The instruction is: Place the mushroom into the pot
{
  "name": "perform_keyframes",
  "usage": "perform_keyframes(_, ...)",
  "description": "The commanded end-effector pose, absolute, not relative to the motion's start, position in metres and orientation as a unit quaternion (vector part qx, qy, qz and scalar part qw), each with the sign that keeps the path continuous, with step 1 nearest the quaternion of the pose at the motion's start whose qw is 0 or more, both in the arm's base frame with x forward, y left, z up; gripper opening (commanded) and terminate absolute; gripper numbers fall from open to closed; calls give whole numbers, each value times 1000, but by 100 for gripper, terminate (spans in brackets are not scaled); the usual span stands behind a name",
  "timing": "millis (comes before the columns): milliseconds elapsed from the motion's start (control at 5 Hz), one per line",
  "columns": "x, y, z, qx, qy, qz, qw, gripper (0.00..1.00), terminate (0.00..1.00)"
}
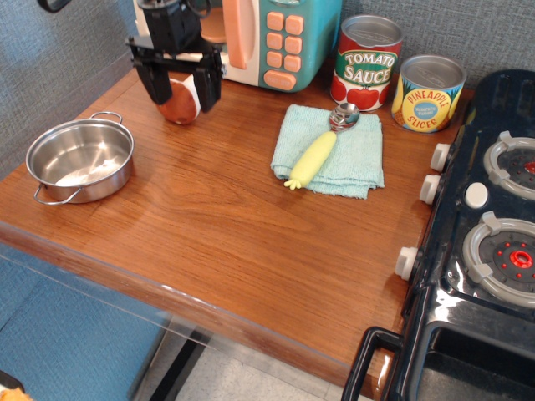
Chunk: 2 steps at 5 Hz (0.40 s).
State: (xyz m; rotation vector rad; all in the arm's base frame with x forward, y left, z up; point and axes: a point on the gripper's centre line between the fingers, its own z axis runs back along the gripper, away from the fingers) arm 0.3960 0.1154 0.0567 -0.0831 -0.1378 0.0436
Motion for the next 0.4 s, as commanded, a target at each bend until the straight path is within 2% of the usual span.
perform_keyframes(0, 404, 117, 108, -20, -104, 13, 994, 100, 0)
perform_keyframes(200, 404, 129, 110, -21, -110, 29, 993, 100, 0)
